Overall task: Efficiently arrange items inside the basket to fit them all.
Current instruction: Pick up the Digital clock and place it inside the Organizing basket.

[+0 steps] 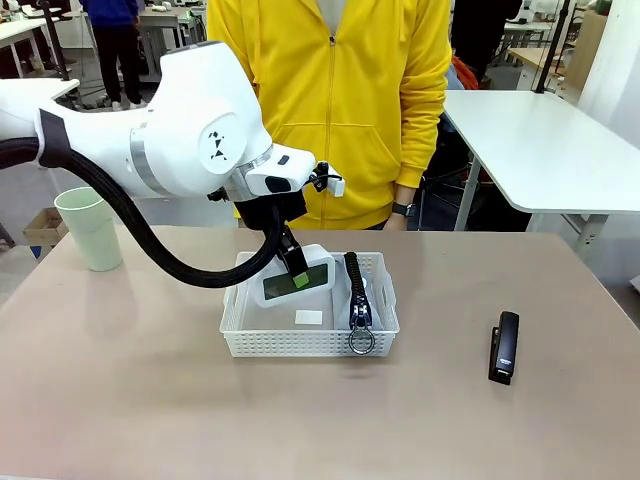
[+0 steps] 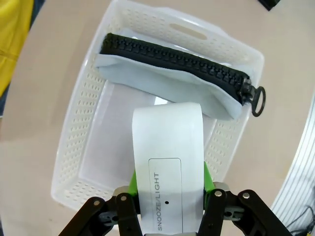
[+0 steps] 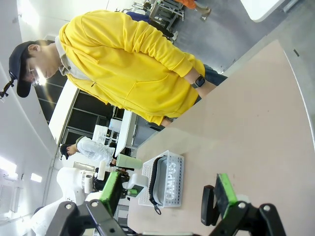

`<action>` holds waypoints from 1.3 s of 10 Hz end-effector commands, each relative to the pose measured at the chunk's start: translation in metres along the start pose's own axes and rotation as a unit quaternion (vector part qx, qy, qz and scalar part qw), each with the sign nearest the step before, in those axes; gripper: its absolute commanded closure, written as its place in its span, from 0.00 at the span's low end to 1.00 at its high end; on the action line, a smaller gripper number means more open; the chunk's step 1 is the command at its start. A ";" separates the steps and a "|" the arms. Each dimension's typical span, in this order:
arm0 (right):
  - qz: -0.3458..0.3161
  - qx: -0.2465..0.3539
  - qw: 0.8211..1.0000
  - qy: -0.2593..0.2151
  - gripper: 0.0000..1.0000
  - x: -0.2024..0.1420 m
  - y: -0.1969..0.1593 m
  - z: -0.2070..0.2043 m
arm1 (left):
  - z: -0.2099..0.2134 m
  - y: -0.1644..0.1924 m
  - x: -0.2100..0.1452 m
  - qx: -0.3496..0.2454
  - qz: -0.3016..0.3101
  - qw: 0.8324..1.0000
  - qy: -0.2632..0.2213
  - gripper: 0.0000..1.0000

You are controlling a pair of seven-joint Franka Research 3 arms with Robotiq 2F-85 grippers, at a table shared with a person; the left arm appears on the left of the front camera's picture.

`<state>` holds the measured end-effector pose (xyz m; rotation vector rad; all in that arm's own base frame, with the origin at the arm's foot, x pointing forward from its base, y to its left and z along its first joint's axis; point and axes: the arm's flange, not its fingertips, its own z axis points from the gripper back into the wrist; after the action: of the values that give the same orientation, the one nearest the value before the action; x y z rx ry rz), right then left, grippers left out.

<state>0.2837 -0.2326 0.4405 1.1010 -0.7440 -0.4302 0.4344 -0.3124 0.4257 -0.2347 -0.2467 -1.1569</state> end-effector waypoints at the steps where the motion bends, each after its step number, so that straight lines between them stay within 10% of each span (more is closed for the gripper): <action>1: 0.003 0.011 1.000 -0.007 0.00 0.003 0.002 0.000 | -0.022 0.002 -0.009 0.013 0.010 0.999 -0.034 0.49; 10: 0.003 0.011 1.000 -0.007 0.00 0.003 0.002 0.000 | -0.084 0.015 -0.032 -0.012 0.021 0.999 -0.030 0.49; 12: 0.003 0.011 1.000 -0.007 0.00 0.003 0.002 0.000 | -0.086 0.017 -0.033 -0.014 0.024 0.999 -0.022 0.01; 13: 0.003 0.011 1.000 -0.007 0.00 0.003 0.002 0.000 | -0.086 0.016 -0.033 -0.009 0.022 1.000 -0.021 0.00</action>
<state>0.2837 -0.2325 0.4405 1.1012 -0.7438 -0.4301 0.4419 -0.3059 0.3332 -0.2800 -0.2623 -1.0920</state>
